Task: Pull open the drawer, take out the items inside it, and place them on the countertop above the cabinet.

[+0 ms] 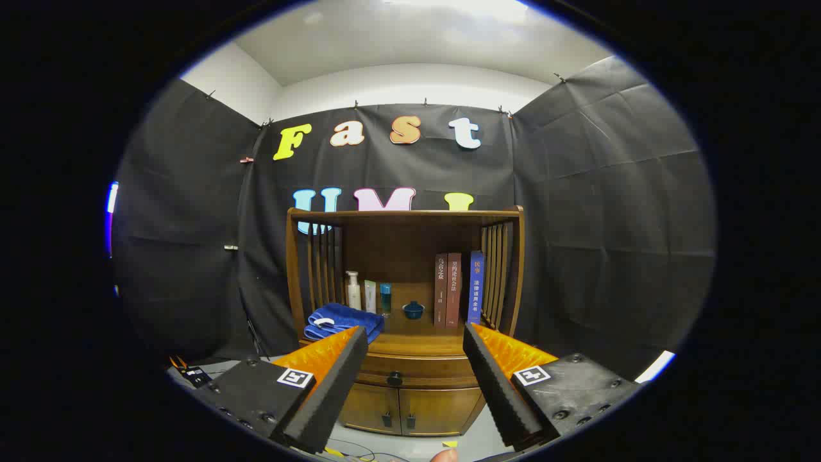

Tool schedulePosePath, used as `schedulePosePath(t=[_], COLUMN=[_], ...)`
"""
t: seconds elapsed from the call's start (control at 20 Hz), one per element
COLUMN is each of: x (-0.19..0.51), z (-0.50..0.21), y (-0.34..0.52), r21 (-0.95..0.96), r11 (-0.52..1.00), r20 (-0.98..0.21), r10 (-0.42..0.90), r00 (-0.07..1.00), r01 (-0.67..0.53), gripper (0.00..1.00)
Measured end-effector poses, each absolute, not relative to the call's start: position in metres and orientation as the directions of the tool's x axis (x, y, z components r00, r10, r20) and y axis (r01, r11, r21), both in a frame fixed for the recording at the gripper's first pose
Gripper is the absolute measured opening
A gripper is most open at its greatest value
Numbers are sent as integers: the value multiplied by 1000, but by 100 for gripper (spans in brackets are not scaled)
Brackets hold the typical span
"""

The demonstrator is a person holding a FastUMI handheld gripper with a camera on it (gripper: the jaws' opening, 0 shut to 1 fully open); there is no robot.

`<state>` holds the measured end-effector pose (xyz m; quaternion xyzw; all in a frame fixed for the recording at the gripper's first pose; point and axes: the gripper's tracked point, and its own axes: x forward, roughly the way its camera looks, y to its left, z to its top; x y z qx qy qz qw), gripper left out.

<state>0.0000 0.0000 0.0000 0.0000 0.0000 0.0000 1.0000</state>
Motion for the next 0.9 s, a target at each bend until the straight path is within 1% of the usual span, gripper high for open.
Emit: schedulePosePath(t=[0.9], x=[2], z=[-10], y=[3], r21=[-16], r11=[999], r20=[-11], r10=[-31], r00=[999], r01=[31], gripper=[98])
